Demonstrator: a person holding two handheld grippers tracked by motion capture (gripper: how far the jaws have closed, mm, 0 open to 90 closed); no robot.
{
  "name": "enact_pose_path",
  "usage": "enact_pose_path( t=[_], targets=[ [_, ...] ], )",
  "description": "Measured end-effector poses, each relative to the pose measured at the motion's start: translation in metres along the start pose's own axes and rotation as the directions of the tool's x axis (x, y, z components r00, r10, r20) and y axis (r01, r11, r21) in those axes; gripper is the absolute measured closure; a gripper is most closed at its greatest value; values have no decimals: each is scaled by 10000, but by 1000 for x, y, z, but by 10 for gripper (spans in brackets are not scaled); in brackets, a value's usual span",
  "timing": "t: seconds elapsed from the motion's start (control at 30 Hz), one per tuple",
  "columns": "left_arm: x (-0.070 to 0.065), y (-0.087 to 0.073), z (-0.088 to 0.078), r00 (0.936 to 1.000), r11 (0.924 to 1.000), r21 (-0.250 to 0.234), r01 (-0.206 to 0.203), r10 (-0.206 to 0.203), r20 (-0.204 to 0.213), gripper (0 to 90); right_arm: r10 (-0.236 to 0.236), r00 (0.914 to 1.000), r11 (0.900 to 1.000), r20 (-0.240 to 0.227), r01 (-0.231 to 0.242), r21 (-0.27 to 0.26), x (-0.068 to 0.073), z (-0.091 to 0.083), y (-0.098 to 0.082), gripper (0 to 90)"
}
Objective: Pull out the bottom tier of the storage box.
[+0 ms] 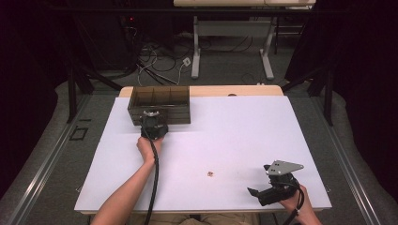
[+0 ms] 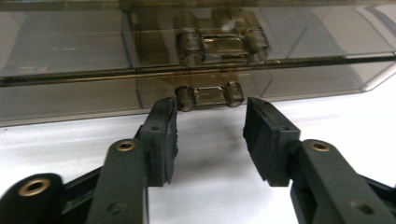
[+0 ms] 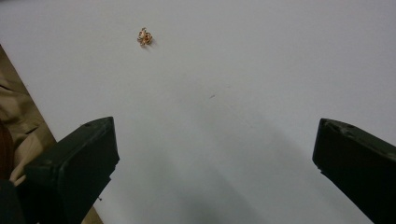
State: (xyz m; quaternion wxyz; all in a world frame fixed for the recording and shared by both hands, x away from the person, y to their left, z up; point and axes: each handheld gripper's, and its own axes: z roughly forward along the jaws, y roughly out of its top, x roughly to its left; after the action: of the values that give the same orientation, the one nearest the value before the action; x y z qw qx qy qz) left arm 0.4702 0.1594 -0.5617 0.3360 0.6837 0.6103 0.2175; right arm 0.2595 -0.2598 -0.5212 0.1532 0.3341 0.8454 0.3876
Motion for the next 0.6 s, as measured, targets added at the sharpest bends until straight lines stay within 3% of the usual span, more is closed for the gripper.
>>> enact_pose_path(
  t=[0.6],
  targets=[
    [-4, -1, 4, 9997, 9999, 102, -23, 26, -258, 569, -30, 10000, 10000, -56, 30, 10, 0, 0, 0, 0]
  ],
)
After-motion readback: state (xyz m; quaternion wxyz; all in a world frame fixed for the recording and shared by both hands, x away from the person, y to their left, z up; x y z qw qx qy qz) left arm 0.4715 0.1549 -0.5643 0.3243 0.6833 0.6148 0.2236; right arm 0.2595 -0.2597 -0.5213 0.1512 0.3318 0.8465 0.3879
